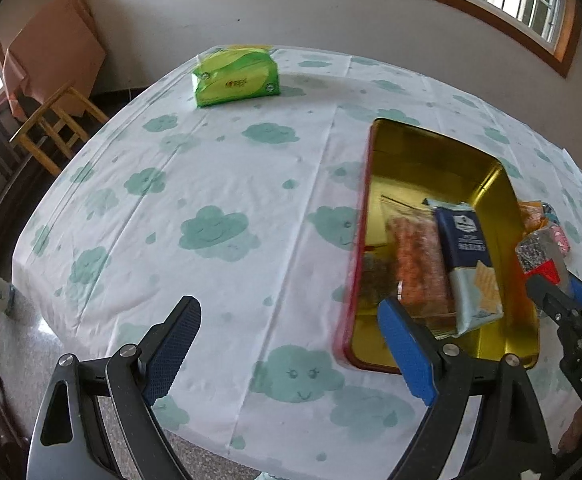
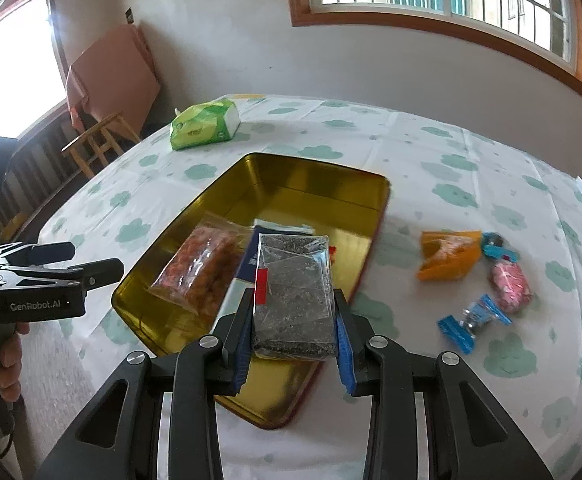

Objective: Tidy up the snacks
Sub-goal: 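Carry the dark snack bag into the gold tin and open the right tool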

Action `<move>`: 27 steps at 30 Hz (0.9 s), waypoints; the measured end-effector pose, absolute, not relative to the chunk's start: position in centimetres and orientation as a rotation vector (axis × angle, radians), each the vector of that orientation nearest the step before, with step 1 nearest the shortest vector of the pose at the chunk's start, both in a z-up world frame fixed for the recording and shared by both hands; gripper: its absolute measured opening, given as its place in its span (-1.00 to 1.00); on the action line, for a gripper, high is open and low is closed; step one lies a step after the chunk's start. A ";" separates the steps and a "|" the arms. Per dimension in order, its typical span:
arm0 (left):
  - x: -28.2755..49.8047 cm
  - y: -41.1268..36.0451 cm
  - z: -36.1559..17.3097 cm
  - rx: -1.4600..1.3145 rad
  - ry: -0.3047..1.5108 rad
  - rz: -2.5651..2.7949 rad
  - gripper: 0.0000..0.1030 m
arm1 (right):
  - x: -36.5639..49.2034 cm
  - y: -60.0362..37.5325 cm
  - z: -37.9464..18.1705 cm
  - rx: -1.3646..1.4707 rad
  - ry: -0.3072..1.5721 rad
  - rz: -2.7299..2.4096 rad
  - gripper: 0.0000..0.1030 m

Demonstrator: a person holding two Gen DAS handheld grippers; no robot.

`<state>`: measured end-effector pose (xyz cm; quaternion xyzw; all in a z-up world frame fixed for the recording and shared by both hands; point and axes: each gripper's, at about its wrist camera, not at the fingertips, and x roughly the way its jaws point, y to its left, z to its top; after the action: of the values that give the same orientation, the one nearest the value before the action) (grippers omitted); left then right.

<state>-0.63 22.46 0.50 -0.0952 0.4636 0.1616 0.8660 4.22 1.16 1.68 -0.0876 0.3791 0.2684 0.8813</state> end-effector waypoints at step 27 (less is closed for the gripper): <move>-1.3 24.3 -0.9 -0.223 1.008 0.367 0.71 | 5.8 5.2 -2.0 -0.212 0.850 0.571 -0.29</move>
<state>-1.27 24.27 -0.95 -0.1060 0.4789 0.1746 0.8537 5.83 5.24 -1.98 -0.1010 0.4061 0.2727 0.8663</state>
